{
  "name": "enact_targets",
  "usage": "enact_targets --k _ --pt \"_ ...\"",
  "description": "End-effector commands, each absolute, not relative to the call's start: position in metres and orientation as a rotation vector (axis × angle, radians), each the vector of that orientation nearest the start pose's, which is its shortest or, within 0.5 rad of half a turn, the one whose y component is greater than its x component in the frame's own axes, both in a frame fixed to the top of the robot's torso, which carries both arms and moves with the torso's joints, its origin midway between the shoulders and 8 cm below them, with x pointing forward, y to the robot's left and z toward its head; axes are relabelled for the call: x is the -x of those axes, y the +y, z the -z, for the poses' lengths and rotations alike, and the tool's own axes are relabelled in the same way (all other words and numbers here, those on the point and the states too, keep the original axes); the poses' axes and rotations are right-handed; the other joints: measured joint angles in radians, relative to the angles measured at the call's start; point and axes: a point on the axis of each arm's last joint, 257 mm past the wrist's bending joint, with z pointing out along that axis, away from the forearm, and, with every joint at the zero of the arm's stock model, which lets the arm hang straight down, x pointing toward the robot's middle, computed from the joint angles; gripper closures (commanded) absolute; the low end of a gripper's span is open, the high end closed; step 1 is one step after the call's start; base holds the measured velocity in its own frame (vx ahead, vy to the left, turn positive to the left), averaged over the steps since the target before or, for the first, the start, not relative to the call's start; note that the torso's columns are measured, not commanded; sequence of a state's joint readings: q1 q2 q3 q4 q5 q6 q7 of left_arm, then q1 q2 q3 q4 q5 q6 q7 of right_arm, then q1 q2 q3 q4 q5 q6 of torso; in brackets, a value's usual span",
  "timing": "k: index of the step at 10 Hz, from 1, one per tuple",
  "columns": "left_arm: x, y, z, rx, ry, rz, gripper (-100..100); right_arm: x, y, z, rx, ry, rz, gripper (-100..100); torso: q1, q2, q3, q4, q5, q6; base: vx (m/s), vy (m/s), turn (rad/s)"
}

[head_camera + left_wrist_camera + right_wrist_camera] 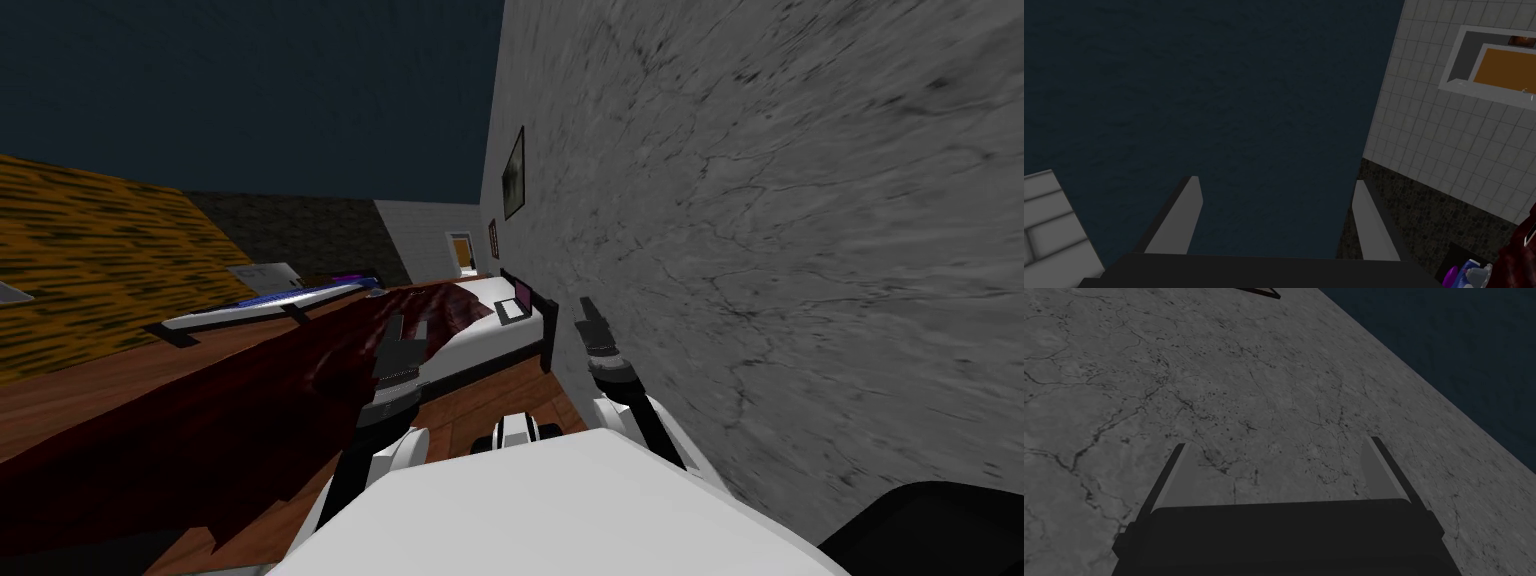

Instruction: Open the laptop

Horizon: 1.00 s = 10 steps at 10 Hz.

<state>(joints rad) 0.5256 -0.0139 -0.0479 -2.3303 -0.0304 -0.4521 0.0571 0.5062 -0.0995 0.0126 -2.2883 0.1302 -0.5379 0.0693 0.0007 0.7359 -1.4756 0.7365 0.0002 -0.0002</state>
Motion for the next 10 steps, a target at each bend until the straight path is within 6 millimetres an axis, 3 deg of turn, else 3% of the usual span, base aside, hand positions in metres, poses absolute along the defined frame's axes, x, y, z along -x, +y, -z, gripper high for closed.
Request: enact_targets --k 1,10 --pt "-0.343 0.264 -0.029 0.694 0.616 1.369 0 -0.352 -0.242 -0.012 -0.376 0.851 -1.083 -100 0.0 0.001 -0.001 0.001 0.0 0.0 0.028 0.017 0.07" --pt "-0.343 0.264 -0.029 0.694 0.617 1.369 0 -0.4 -0.253 0.05 -0.117 1.131 -0.633 -100 -0.001 0.002 0.0 0.001 0.0 0.0 0.032 0.02 0.097"
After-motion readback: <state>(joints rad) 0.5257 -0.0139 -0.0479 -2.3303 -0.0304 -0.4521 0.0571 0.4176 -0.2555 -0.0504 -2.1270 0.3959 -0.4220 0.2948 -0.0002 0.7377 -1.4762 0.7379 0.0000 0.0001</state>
